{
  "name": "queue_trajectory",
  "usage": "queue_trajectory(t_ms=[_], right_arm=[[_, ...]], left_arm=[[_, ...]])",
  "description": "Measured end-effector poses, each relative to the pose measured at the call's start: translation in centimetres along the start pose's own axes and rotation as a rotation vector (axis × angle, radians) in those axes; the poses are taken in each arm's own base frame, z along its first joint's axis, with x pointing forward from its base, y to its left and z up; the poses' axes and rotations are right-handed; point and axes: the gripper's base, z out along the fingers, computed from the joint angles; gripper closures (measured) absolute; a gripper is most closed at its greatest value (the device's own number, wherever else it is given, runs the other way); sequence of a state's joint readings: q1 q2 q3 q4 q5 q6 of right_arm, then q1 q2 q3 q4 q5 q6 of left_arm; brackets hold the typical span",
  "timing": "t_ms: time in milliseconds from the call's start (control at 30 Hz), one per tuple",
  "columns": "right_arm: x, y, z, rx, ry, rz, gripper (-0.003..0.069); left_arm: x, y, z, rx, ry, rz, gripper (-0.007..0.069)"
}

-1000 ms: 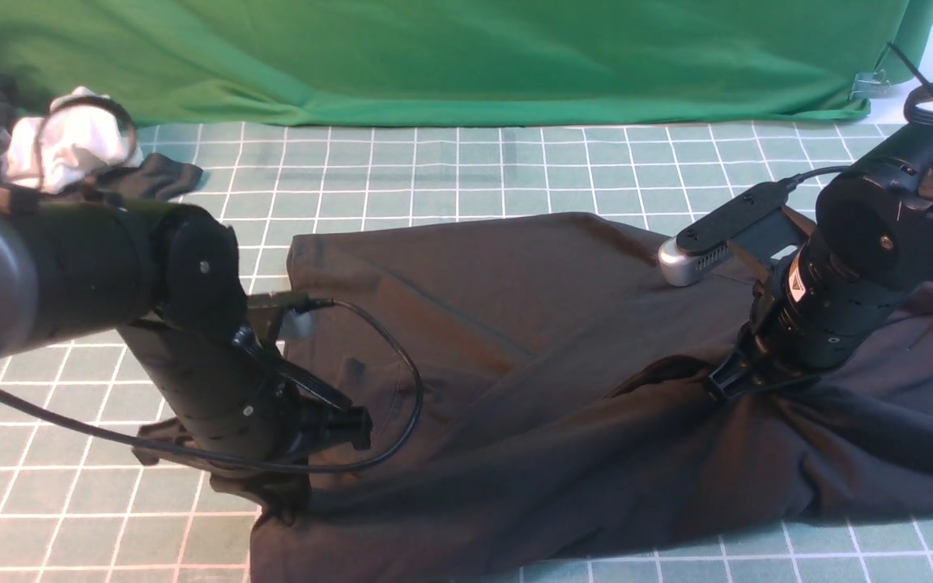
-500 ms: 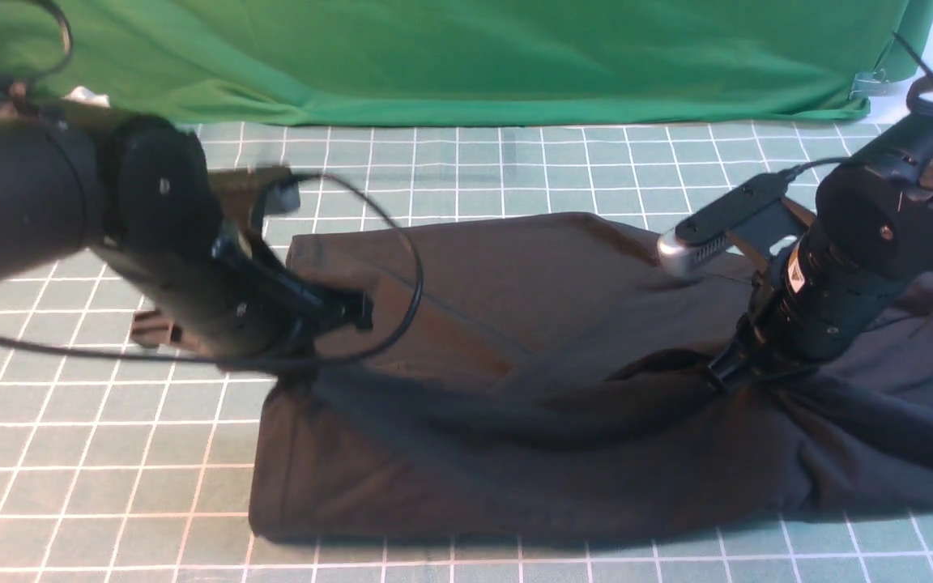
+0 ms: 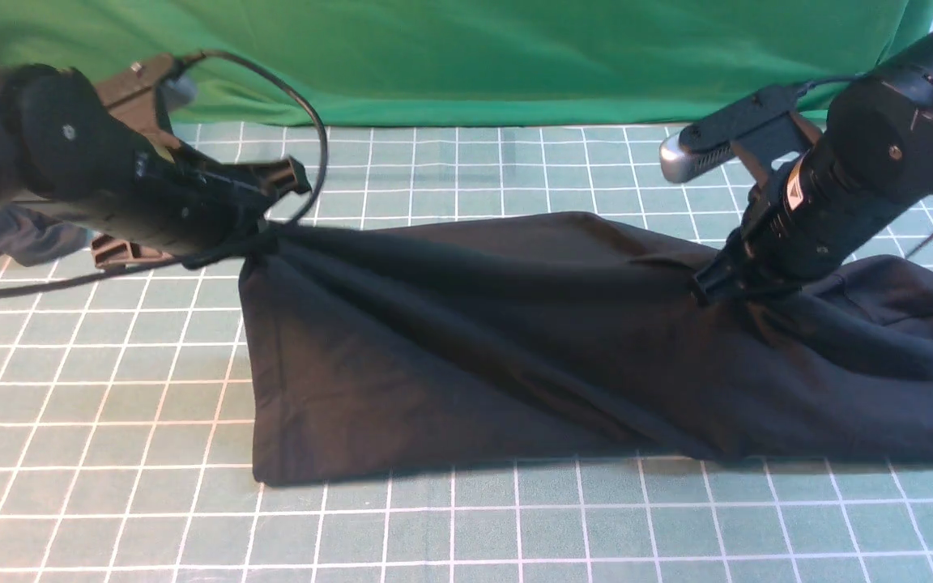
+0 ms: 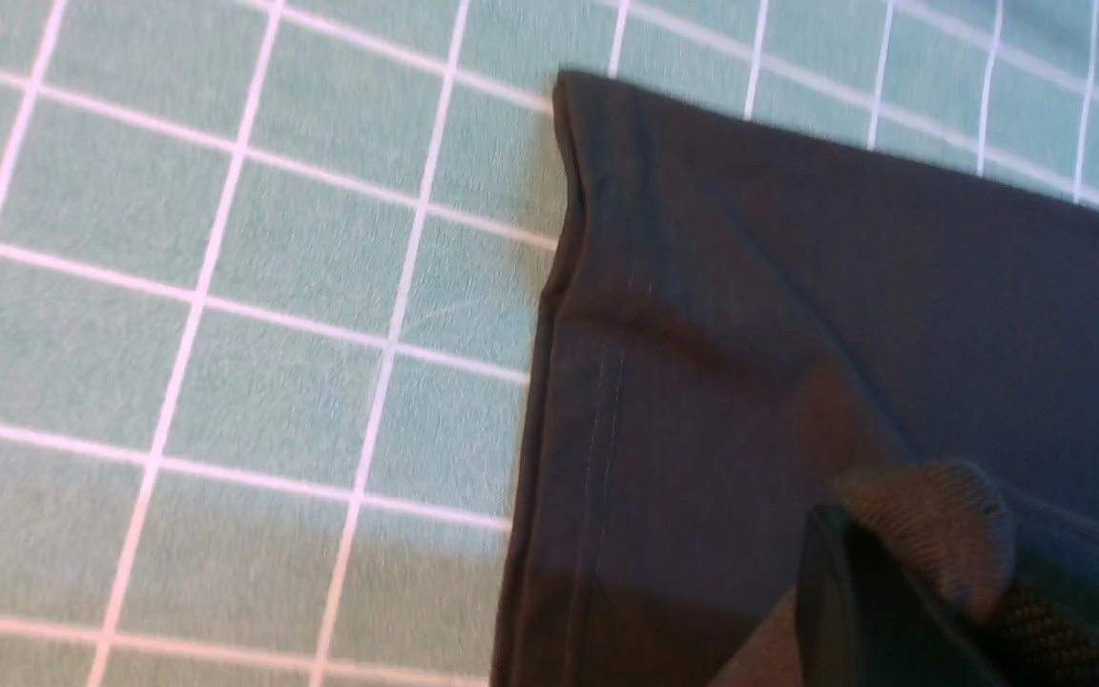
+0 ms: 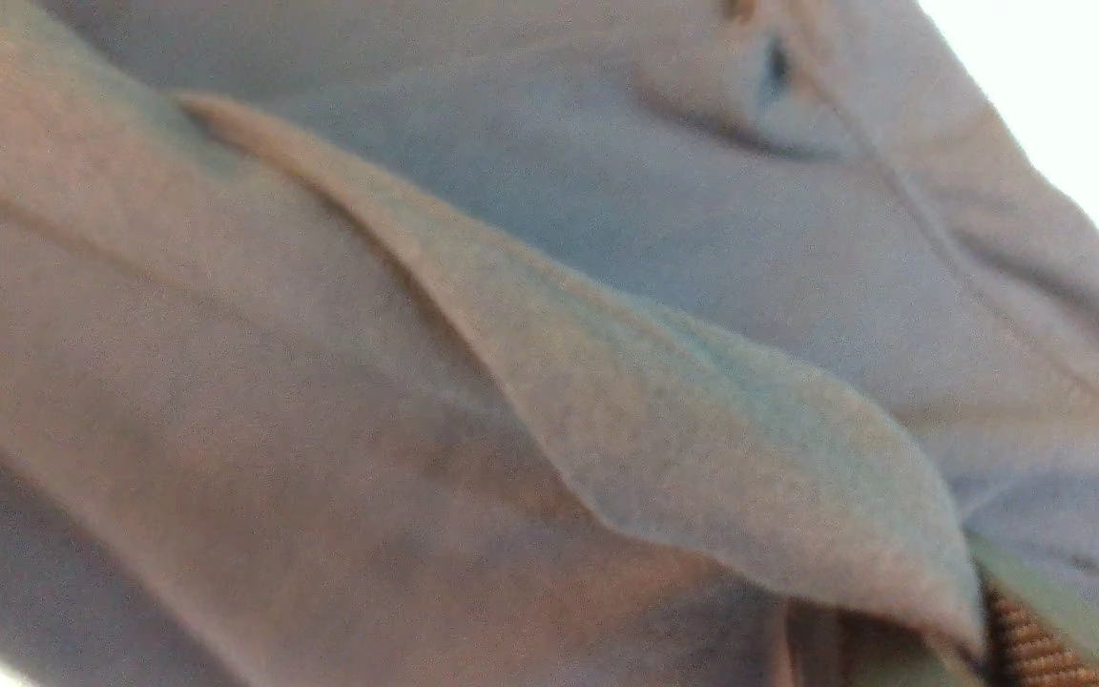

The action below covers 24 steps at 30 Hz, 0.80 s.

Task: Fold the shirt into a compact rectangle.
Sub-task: 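Fold the black garment in half by bringing its near edge over to the far edge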

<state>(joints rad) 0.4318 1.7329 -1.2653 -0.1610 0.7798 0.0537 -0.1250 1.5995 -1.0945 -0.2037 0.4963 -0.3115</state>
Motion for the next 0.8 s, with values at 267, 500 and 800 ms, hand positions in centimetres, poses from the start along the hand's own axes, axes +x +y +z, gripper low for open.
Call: queue_trajectory(t_ms=[267, 500, 800], right_arm=[[-2.2, -1.1, 3.9, 0.003, -0.090, 0.033, 0.0606], [-4.0, -2.8, 7.1, 0.019, -0.104, 0.069, 0.0606], [-5.2, -4.2, 9.6, 0.032, -0.141, 0.096, 0.0582]], left_arm=[[-0.6, 1.2, 4.2, -0.018, -0.021, -0.009, 0.0612], [-2.9, 1.4, 8.0, -0.031, -0.033, -0.020, 0.0612], [-4.4, 1.3, 12.3, -0.035, -0.035, -0.008, 0.0612]])
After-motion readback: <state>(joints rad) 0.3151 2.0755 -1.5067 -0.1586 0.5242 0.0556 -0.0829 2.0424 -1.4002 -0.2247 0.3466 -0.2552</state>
